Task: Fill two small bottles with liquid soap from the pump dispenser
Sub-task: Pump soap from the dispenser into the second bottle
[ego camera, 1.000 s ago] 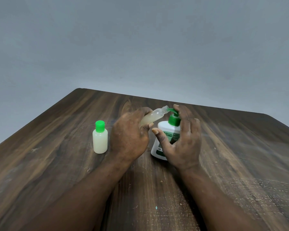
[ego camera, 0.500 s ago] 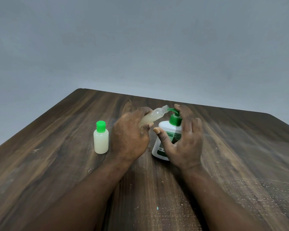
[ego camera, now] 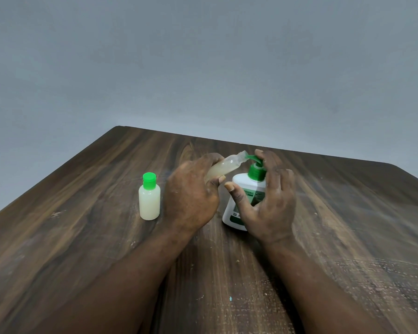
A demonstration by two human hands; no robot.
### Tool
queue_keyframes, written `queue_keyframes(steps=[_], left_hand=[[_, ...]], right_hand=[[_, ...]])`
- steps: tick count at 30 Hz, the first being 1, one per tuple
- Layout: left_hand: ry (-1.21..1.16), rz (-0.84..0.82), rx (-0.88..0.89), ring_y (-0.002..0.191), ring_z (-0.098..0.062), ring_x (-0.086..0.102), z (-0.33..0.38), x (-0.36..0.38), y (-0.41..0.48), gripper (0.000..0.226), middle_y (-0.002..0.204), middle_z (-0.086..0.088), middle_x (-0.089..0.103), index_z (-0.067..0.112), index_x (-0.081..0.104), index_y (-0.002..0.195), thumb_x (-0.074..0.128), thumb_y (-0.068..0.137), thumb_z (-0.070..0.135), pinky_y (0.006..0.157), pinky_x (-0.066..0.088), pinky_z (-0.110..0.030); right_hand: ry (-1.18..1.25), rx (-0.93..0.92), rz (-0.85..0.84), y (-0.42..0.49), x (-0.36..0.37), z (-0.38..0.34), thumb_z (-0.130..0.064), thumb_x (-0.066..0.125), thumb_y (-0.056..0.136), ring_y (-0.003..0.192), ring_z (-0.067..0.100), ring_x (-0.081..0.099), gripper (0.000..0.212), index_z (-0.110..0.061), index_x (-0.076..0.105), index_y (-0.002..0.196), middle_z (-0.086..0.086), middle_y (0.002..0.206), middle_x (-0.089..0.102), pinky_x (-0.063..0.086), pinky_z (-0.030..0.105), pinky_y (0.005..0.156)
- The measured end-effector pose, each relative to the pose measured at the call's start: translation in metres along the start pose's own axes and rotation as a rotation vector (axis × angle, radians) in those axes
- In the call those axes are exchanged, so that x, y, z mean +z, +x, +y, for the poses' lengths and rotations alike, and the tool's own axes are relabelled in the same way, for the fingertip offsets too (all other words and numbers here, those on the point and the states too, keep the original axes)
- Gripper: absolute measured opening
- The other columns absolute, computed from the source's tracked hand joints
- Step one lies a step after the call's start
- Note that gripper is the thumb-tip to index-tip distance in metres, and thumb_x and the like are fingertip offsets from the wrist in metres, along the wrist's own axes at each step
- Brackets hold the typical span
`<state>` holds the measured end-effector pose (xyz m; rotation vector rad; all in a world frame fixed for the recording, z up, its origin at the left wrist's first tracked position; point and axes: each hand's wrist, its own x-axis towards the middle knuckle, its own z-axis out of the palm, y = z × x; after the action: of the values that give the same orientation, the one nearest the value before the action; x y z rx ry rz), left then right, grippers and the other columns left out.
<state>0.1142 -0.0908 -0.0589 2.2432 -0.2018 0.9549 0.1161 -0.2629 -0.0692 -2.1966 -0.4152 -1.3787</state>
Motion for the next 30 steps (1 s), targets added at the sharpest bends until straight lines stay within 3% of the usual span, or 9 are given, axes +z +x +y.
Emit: queue_keyframes(steps=[6, 11, 20, 23, 30], left_hand=[[-0.012, -0.008, 0.014, 0.084, -0.007, 0.055, 0.001, 0.0, 0.0, 0.035, 0.101, 0.012, 0.068, 0.043, 0.057, 0.124, 0.07, 0.092, 0.04, 0.064, 0.034, -0.02], [-0.009, -0.001, -0.002, 0.081, -0.006, 0.052, 0.002, 0.0, 0.0, 0.034, 0.098, 0.012, 0.067, 0.043, 0.058, 0.123, 0.07, 0.092, 0.039, 0.062, 0.025, -0.01], [-0.008, -0.007, 0.0, 0.086, -0.008, 0.057, -0.001, 0.001, 0.0, 0.035, 0.102, 0.011, 0.068, 0.044, 0.056, 0.124, 0.071, 0.093, 0.039, 0.066, 0.042, -0.022], [-0.007, -0.002, 0.006, 0.084, -0.007, 0.056, -0.001, 0.001, 0.0, 0.034, 0.1, 0.012, 0.067, 0.044, 0.055, 0.123, 0.069, 0.092, 0.04, 0.065, 0.037, -0.022], [-0.003, -0.011, 0.014, 0.084, -0.008, 0.056, -0.002, 0.003, 0.001, 0.036, 0.102, 0.011, 0.067, 0.045, 0.052, 0.124, 0.068, 0.092, 0.042, 0.064, 0.037, -0.022]], right_hand=[[0.014, -0.013, -0.001, 0.0, -0.003, 0.0, -0.071, 0.059, 0.092, 0.113, 0.017, 0.052, 0.083, -0.01, 0.053, 0.148, 0.007, 0.144, 0.059, 0.05, 0.04, 0.093], [0.01, 0.014, 0.004, 0.004, -0.001, -0.002, -0.076, 0.053, 0.094, 0.113, 0.017, 0.051, 0.085, -0.012, 0.051, 0.15, 0.007, 0.142, 0.06, 0.05, 0.04, 0.093], [0.002, -0.008, -0.013, -0.002, -0.002, 0.002, -0.07, 0.06, 0.093, 0.111, 0.014, 0.051, 0.083, -0.009, 0.053, 0.148, 0.006, 0.144, 0.059, 0.052, 0.042, 0.09], [0.012, 0.0, -0.016, 0.0, -0.003, 0.0, -0.074, 0.055, 0.094, 0.112, 0.011, 0.048, 0.083, -0.011, 0.052, 0.149, 0.006, 0.143, 0.06, 0.051, 0.042, 0.091], [-0.015, -0.003, -0.035, 0.008, -0.006, 0.004, -0.074, 0.055, 0.094, 0.118, 0.028, 0.057, 0.083, -0.011, 0.056, 0.147, 0.006, 0.144, 0.061, 0.05, 0.046, 0.097]])
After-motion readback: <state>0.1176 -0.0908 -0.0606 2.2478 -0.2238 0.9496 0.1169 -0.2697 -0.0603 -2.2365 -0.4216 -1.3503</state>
